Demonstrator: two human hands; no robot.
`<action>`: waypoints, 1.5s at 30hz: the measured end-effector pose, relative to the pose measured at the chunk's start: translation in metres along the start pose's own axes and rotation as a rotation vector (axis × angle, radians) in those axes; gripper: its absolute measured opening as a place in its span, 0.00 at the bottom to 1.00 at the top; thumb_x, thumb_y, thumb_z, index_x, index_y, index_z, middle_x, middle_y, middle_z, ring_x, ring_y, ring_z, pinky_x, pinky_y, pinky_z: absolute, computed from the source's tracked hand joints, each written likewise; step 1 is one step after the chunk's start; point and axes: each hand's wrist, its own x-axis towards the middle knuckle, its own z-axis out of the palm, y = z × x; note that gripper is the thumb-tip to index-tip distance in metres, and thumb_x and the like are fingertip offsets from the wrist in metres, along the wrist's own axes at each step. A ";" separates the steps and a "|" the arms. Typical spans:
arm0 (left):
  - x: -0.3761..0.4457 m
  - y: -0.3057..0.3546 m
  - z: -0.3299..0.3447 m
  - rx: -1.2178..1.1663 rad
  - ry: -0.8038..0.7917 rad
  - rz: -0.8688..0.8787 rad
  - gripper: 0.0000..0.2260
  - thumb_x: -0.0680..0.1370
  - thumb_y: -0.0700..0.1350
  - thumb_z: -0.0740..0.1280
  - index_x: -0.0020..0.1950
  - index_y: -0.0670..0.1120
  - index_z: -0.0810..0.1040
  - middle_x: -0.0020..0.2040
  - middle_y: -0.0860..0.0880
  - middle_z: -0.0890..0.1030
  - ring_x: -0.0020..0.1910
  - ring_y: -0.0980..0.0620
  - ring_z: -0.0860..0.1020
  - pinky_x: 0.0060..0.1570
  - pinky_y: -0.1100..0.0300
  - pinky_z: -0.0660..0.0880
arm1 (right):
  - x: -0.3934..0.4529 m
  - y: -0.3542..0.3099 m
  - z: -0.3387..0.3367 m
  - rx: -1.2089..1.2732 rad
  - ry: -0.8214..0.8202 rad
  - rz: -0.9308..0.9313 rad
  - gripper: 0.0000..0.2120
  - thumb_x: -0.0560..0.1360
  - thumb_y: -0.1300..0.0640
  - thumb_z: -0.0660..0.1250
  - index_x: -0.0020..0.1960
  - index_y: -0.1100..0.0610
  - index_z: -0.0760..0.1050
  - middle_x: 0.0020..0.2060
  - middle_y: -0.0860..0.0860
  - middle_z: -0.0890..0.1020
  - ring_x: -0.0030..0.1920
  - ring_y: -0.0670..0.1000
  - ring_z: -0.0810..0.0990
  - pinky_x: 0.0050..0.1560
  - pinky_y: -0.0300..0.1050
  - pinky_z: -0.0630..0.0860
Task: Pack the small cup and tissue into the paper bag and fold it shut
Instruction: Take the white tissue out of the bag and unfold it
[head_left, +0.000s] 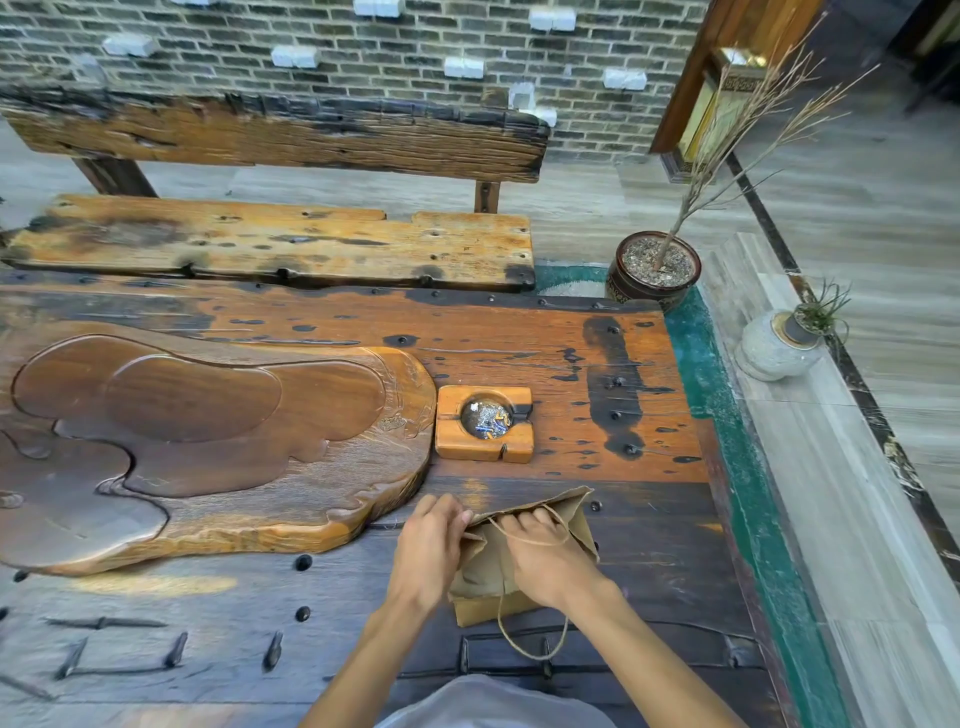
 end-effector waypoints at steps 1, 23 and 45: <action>0.002 0.001 -0.001 0.003 -0.020 0.011 0.09 0.80 0.44 0.65 0.41 0.43 0.75 0.38 0.53 0.72 0.39 0.49 0.73 0.42 0.54 0.68 | 0.000 0.000 0.000 -0.010 0.000 0.006 0.18 0.78 0.63 0.55 0.67 0.60 0.67 0.65 0.59 0.72 0.66 0.60 0.66 0.67 0.54 0.65; -0.001 0.023 0.000 -0.234 0.032 -0.125 0.10 0.76 0.52 0.70 0.49 0.48 0.73 0.47 0.49 0.71 0.42 0.56 0.74 0.46 0.61 0.71 | 0.014 0.035 0.005 0.128 -0.193 0.123 0.43 0.70 0.56 0.74 0.77 0.38 0.55 0.69 0.57 0.74 0.66 0.61 0.75 0.62 0.54 0.76; -0.005 0.011 0.012 0.155 -0.187 -0.021 0.31 0.63 0.28 0.60 0.64 0.47 0.74 0.64 0.49 0.73 0.60 0.43 0.78 0.57 0.50 0.76 | 0.029 0.077 -0.009 0.376 -0.253 0.273 0.20 0.75 0.55 0.70 0.65 0.53 0.72 0.51 0.49 0.73 0.46 0.51 0.77 0.36 0.40 0.80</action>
